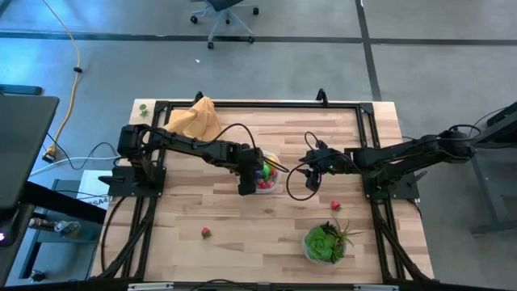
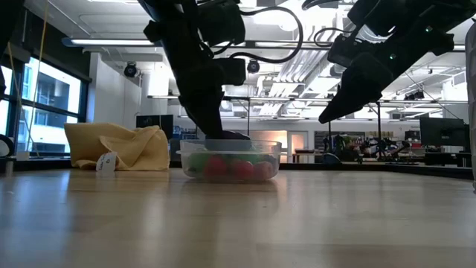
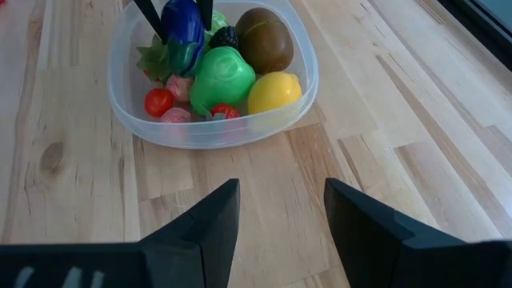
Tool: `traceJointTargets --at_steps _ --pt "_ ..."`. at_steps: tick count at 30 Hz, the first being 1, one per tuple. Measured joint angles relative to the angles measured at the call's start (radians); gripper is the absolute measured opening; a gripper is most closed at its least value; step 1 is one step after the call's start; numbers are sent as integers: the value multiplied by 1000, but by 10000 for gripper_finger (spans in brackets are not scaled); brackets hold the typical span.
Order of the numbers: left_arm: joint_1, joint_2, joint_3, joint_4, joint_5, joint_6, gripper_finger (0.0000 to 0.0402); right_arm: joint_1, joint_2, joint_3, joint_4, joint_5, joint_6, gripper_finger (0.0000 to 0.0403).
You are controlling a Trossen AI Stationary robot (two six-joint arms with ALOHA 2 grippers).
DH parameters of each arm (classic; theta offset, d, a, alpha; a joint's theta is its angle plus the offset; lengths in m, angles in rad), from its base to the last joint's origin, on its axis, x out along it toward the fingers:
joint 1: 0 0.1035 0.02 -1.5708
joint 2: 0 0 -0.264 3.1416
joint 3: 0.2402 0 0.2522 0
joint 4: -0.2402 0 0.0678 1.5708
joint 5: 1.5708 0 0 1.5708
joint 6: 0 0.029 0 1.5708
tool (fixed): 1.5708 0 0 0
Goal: Pick and placing Produce into tupperware
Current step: Put the eggplant into the transparent bin
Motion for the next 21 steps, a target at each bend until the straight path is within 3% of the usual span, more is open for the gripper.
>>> traceJointTargets --at_steps 6,15,21 --pt "0 0 0 1 -7 2 170 0 0 0 0 0 0 176" --pt "0 0 0 -3 -15 25 246 0 0 0 0 0 0 176" --pt "0 -8 5 -17 0 28 256 0 0 0 0 0 0 176"
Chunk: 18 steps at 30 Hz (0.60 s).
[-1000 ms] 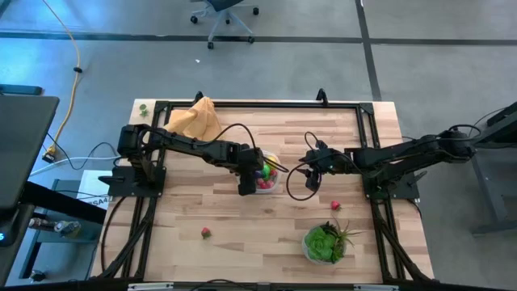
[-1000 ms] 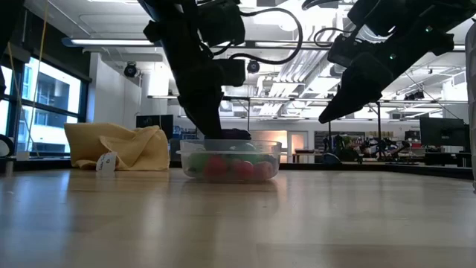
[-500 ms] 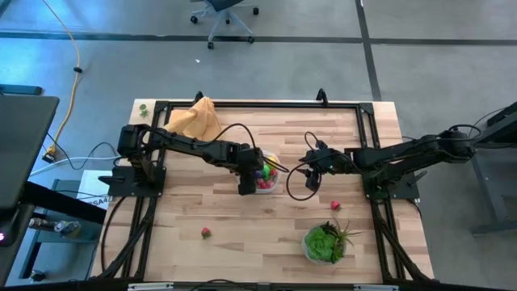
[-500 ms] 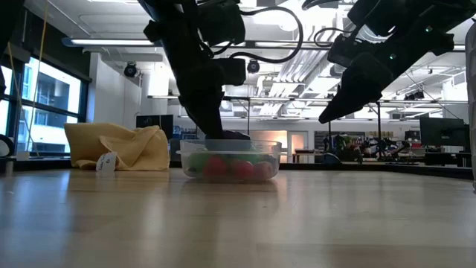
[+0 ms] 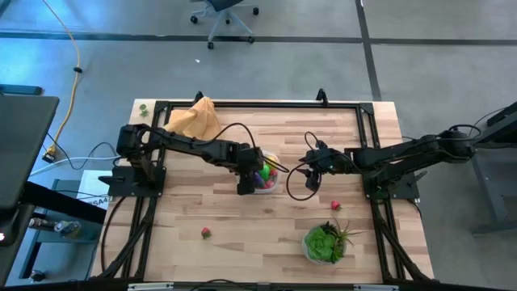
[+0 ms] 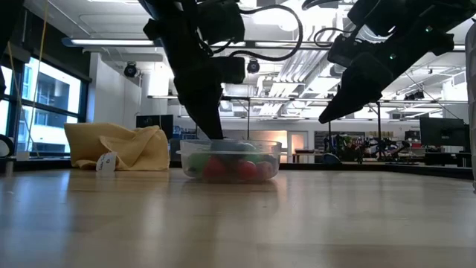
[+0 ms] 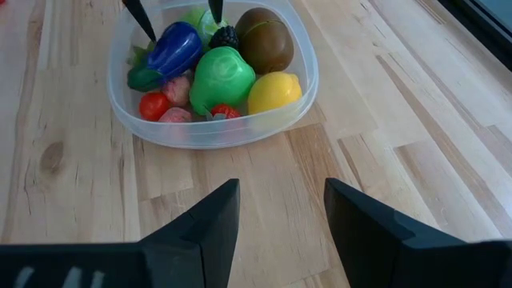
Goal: Pick and placing Produce into tupperware
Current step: Put the eggplant into the transparent bin, then put the left strawberry into the transparent bin
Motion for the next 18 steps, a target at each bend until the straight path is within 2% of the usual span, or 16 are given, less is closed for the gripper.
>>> traceJointTargets --at_steps 7,13,18 --pt "0 -3 117 -169 -8 27 255 0 0 0 0 0 0 176" --pt "-23 -3 232 -426 1 37 254 0 0 0 0 0 0 176" --pt "-115 -29 239 -564 -5 -76 254 0 0 0 0 0 0 176"
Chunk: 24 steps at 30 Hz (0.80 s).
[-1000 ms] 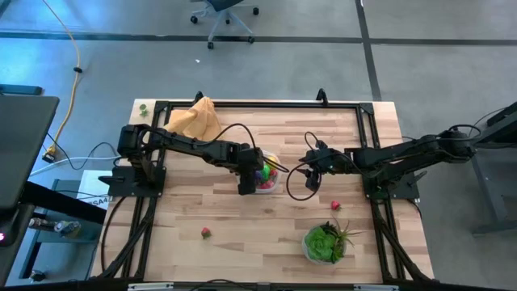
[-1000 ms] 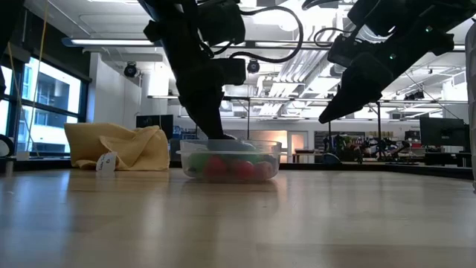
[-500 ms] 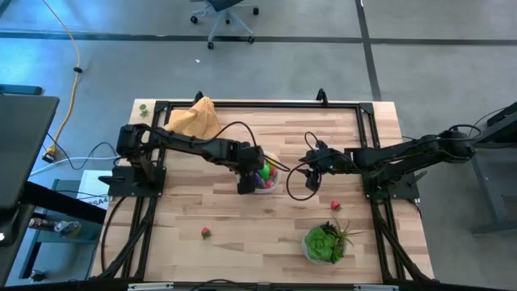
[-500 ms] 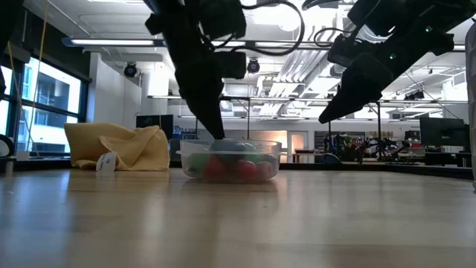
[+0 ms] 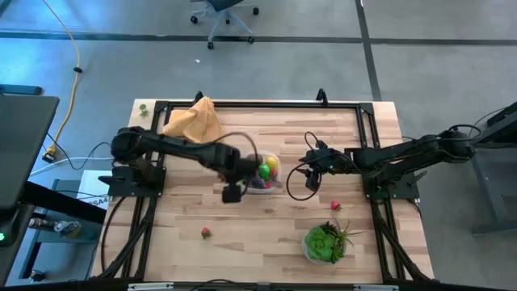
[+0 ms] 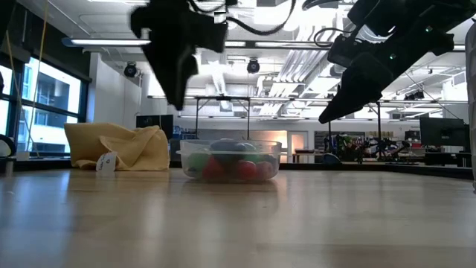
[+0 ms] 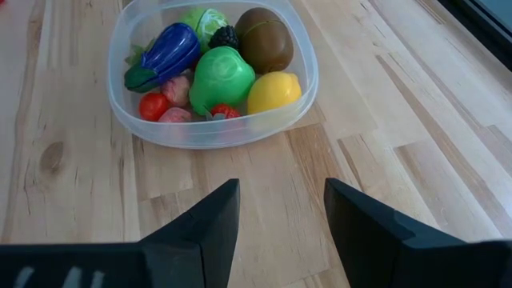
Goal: Pick and placing Produce into tupperware
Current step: Put the left strawberry into the transparent bin
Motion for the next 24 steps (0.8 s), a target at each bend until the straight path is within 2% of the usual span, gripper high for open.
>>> traceJointTargets --at_steps 6,15,19,22,24 --pt "-184 -48 -69 -33 -36 -209 230 0 0 0 3 0 0 176" --pt "-509 -119 -190 -33 -132 -750 172 0 0 0 3 0 0 176" --pt "-644 -116 -192 -50 -207 -1067 168 0 0 0 3 0 0 176" --pt "-709 -107 -193 -50 -264 -1391 168 0 0 0 3 0 0 176" --pt "-719 -104 -192 -43 -260 -1634 168 0 0 0 2 0 0 176"
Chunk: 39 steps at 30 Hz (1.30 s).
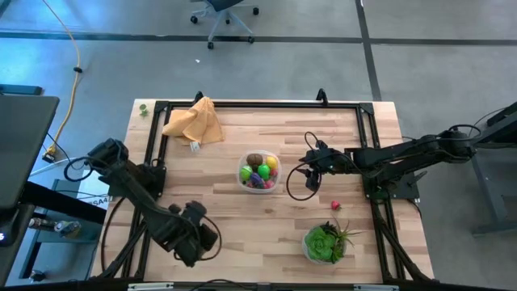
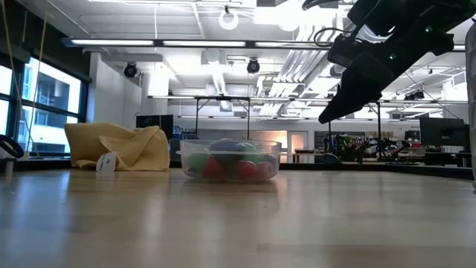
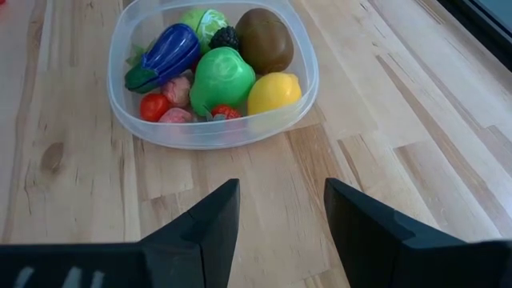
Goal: Pick and placing Produce into tupperware
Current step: Put the left strawberry into the transparent bin
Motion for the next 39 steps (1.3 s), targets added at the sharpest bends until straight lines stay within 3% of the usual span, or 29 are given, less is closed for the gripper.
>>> traceJointTargets --at_steps 3,6,13,21,25,33,39 --pt "6 11 -2 -3 86 -326 168 0 0 0 0 0 0 176" --pt "41 24 0 15 180 -465 168 0 0 0 1 0 0 176" --pt "160 48 -1 93 337 -531 168 0 0 0 0 0 0 176" --pt "206 89 -1 103 405 -574 168 0 0 0 2 0 0 176" --pt "206 102 -1 101 408 -585 177 0 0 0 4 0 0 176" --pt "206 134 -1 107 411 -590 243 0 -1 0 4 0 0 176" --pt "205 154 1 125 407 -584 240 0 0 0 -2 0 0 176"
